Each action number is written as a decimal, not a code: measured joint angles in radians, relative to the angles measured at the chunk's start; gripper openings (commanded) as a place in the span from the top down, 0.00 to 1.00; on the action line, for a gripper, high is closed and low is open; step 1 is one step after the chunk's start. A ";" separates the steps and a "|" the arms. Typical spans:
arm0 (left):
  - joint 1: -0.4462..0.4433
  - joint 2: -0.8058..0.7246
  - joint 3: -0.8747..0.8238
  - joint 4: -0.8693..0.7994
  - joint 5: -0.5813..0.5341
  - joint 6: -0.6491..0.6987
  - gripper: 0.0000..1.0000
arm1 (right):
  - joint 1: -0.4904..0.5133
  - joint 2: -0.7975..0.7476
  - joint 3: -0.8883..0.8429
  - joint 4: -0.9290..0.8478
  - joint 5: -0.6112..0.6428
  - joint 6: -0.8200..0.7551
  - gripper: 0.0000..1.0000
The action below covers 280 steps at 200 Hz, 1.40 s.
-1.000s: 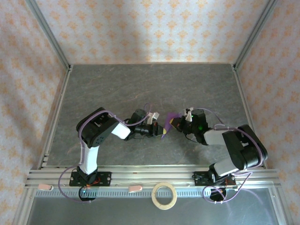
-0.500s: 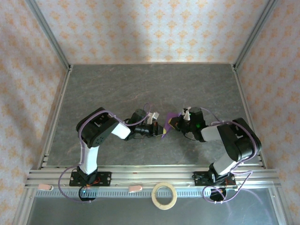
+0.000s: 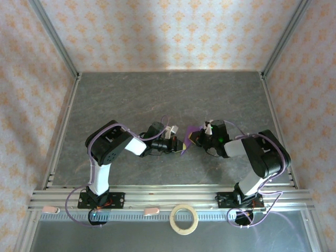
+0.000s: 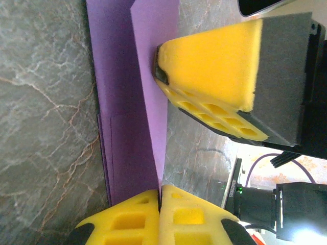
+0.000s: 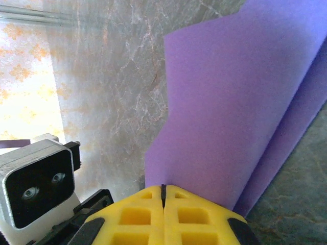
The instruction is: Fold a paper plane with a square sheet of paper (pick it up from the middle)
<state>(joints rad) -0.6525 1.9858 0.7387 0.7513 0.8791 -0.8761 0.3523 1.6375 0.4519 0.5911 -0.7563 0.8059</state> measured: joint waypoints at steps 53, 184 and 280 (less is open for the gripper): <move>0.001 0.000 0.002 -0.010 -0.007 -0.005 1.00 | 0.000 0.045 0.033 -0.047 0.005 -0.027 1.00; -0.002 -0.054 0.014 -0.181 -0.022 0.206 0.94 | 0.000 0.050 0.062 -0.109 -0.003 -0.065 1.00; -0.002 -0.133 0.010 -0.329 -0.014 0.334 0.67 | 0.000 0.050 0.071 -0.131 -0.003 -0.075 1.00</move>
<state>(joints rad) -0.6548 1.8526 0.7490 0.4225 0.8654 -0.5419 0.3523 1.6875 0.5228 0.4603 -0.7597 0.7311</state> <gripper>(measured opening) 0.285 0.042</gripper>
